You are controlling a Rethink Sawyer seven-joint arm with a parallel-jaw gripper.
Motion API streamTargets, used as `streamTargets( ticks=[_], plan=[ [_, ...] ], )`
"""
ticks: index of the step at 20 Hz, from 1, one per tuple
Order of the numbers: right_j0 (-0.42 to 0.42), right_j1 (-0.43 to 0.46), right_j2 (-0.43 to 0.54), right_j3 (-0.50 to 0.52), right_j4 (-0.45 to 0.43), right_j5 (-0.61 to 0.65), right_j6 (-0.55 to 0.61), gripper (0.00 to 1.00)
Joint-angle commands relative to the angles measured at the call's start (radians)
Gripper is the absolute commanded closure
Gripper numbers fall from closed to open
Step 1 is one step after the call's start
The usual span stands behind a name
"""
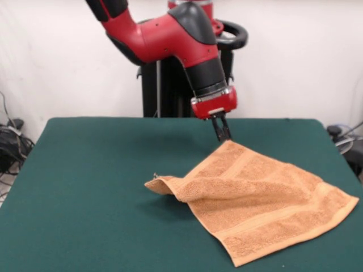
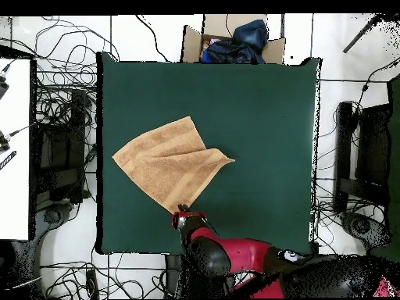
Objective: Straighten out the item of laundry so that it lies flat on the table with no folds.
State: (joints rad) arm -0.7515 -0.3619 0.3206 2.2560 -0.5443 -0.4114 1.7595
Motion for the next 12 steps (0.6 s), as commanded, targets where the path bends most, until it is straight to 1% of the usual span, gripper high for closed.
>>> streamTargets(
  ticks=[1,4,6,12],
  plan=[
    [-0.011,0.040,0.105,-0.098,-0.044,-0.063,0.173,1.00],
    [-0.015,0.063,0.078,-0.097,-0.077,-0.042,0.154,1.00],
    [0.004,0.083,0.048,-0.107,-0.086,-0.069,0.151,1.00],
    [0.053,0.145,-0.033,-0.166,-0.097,-0.087,0.129,1.00]
  ],
)
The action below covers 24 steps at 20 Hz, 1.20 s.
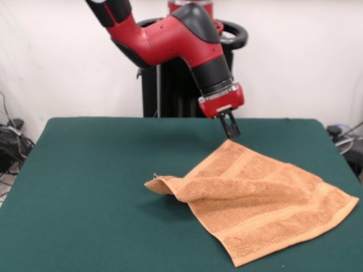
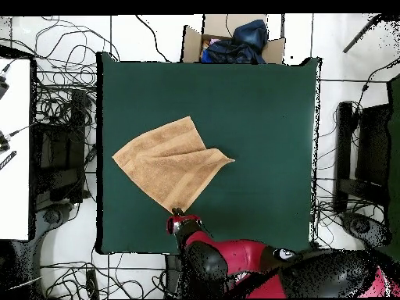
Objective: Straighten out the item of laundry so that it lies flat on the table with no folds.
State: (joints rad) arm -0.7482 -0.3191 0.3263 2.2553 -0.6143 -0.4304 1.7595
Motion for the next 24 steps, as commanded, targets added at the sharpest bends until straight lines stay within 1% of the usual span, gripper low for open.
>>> streamTargets(
  ticks=[1,4,8,10,16,24],
  plan=[
    [0.053,0.111,-0.043,-0.173,-0.028,-0.075,0.129,1.00],
    [0.084,0.136,-0.068,-0.199,-0.013,-0.100,0.124,1.00],
    [0.101,0.150,-0.086,-0.220,-0.019,-0.125,0.114,1.00],
    [0.108,0.138,-0.093,-0.219,-0.027,-0.161,0.108,1.00],
    [0.112,0.102,-0.091,-0.195,-0.032,-0.201,0.121,1.00],
    [0.117,0.082,-0.096,-0.187,-0.038,-0.230,0.124,1.00]
  ],
)
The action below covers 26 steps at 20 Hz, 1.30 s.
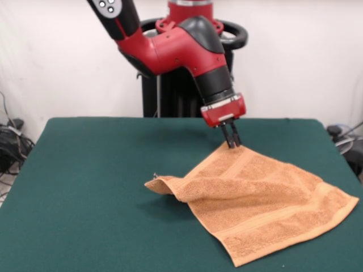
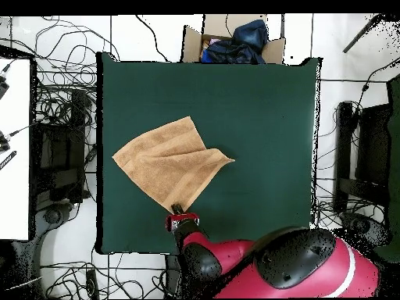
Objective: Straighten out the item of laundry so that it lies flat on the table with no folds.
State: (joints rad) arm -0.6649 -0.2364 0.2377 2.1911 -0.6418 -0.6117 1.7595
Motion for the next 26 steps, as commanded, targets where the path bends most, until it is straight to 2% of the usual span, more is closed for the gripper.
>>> streamTargets(
  ticks=[1,5,17,20,26],
  plan=[
    [0.035,-0.002,-0.007,-0.124,-0.010,-0.054,0.125,1.00],
    [0.049,0.010,-0.016,-0.142,0.000,-0.087,0.122,1.00],
    [0.131,0.048,-0.097,-0.192,0.058,-0.064,0.117,1.00],
    [0.191,0.040,-0.161,-0.201,0.106,-0.020,0.099,1.00],
    [0.253,0.024,-0.232,-0.205,0.145,0.053,0.094,1.00]
  ],
)
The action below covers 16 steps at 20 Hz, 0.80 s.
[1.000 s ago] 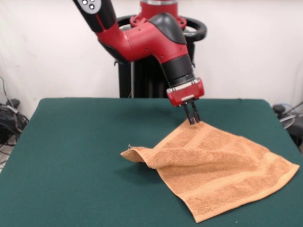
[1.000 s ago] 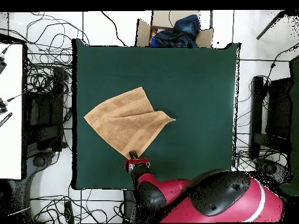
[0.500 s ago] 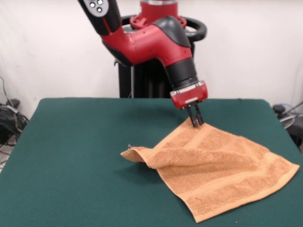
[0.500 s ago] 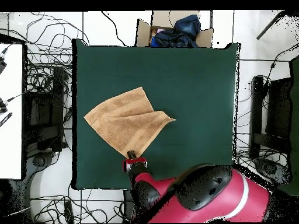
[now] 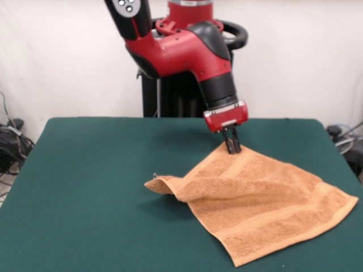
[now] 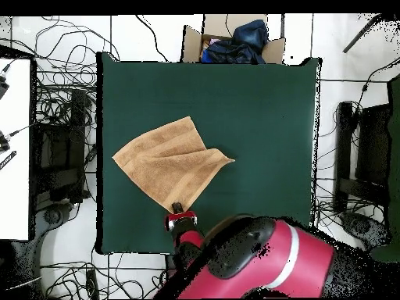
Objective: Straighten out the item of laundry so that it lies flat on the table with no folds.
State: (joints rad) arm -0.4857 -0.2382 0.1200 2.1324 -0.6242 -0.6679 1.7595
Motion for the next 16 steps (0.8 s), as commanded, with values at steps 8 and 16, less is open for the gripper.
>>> streamTargets(
  ticks=[8,16],
  plan=[
    [0.180,0.018,-0.222,-0.147,0.270,0.397,0.068,1.00],
    [0.231,-0.019,-0.248,-0.117,0.368,0.554,0.083,1.00]
  ],
)
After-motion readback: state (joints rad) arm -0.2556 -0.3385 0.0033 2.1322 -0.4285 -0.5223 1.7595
